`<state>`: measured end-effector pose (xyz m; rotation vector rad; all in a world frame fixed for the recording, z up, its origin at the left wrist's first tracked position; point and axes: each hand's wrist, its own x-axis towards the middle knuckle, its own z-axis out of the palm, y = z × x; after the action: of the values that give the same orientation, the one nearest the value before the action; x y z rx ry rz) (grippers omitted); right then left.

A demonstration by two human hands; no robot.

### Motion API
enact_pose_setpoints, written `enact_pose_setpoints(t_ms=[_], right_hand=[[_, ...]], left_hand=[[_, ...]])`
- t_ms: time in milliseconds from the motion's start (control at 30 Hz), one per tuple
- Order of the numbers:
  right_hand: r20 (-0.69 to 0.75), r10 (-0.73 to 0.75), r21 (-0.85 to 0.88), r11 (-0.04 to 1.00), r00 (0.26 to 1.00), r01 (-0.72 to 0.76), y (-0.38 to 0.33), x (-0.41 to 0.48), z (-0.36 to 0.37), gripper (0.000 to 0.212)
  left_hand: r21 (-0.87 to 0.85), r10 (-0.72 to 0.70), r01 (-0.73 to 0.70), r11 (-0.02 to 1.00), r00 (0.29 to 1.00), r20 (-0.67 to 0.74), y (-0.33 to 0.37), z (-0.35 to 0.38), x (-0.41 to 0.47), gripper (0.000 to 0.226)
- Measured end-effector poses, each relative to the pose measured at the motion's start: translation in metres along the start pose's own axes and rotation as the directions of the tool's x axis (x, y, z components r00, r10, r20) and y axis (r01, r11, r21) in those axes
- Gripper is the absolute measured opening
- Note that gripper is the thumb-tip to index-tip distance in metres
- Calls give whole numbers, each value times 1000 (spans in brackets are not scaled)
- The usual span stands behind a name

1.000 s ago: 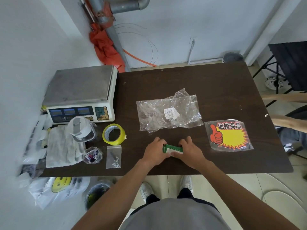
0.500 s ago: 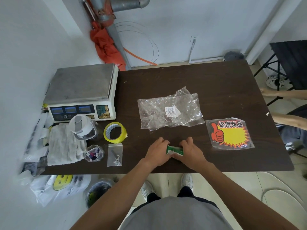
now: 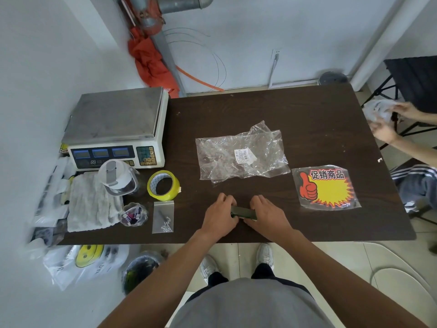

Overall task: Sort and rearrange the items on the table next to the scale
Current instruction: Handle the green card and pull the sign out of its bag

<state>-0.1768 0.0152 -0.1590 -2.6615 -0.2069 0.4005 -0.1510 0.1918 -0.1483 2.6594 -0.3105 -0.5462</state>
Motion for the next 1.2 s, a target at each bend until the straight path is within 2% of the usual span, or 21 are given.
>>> enact_pose_setpoints(t_ms=[233,467,667,833,1100,1200], right_hand=[[146,98,-53,994,984,-91,-2,-4,2,46],[107,162,-29,987,981,-160,-8,2,0,42],[103,106,79,990,989,-115,-17,11,0,32],[200,59,93,993,978,-79,-20,13,7,37],[175,11,121,992,985,-33,-27,24,10,32],[175,38,148,987,984,-64,-30,28,14,33]], left_hand=[[-31,-16,17,999,1000,23,2,6,-6,35],[-55,-23,23,998,1000,-3,1,8,-7,26],[-43,-82,80,996,995,-48,-9,4,-11,28],[21,-60,60,998,998,2,-13,6,-17,31],[48,-28,29,998,1000,-12,-19,4,-22,30],[53,-50,51,997,998,-26,-25,4,-26,30]])
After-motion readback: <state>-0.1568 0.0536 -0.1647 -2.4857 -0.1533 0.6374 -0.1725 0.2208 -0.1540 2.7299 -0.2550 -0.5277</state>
